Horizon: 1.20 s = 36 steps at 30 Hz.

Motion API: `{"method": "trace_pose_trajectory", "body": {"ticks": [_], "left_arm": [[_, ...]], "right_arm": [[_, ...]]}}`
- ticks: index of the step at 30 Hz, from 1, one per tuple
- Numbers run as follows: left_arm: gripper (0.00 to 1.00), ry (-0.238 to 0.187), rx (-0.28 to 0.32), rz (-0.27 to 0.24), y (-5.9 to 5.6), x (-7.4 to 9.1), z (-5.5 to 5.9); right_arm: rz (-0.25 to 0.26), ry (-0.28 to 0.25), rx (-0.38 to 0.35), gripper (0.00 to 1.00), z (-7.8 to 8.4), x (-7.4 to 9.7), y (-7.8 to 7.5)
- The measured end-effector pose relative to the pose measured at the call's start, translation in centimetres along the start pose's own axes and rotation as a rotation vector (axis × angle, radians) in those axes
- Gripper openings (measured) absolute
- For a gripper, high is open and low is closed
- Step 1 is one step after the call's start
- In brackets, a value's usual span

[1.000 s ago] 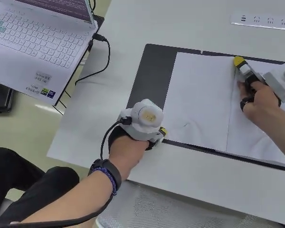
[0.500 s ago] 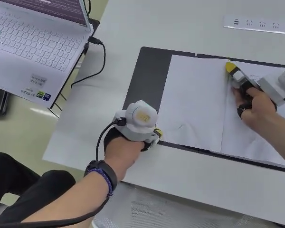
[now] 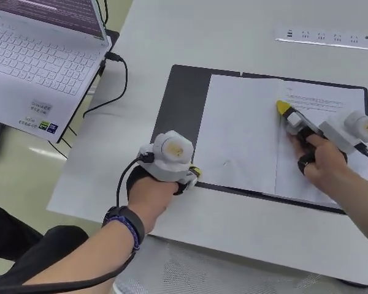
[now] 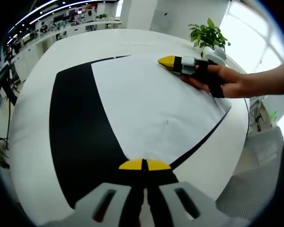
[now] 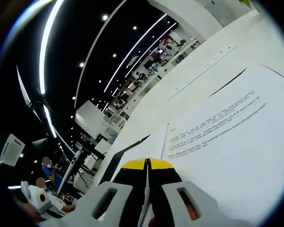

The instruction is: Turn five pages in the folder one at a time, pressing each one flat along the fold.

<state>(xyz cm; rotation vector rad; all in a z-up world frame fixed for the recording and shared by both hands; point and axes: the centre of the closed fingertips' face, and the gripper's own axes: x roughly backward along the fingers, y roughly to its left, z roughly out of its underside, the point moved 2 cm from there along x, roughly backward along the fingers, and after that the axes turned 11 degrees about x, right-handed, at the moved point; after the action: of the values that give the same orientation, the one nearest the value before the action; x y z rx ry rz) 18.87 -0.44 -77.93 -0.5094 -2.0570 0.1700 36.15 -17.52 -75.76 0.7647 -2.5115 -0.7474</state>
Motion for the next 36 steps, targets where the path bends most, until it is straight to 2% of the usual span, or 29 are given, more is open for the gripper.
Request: {"method": "trace_pose_trajectory", "body": {"ticks": [3,6,18,29,36], "left_arm": [[0.00,-0.001,-0.004,0.000,0.0,0.0,0.0],[0.00,0.000,-0.003,0.001,0.0,-0.1,0.0],[0.00,-0.016,0.001,-0.003,-0.1,0.0,0.0],[0.00,-0.016,-0.022,-0.001,-0.1,0.0,0.0],[0.00,-0.018,-0.036,0.000,-0.2,0.0,0.0]], "right_arm": [[-0.008,0.002,0.003,0.00,0.6,1.0,0.6],[-0.014,0.034,0.059,0.00,1.3,1.9,1.4],[-0.039,0.036,0.046,0.00,3.5,5.4,2.7],[-0.049,0.074,0.059,0.00,4.9,7.3,3.6],[-0.071,0.117,0.090,0.00,6.3,9.0,4.8]]}}
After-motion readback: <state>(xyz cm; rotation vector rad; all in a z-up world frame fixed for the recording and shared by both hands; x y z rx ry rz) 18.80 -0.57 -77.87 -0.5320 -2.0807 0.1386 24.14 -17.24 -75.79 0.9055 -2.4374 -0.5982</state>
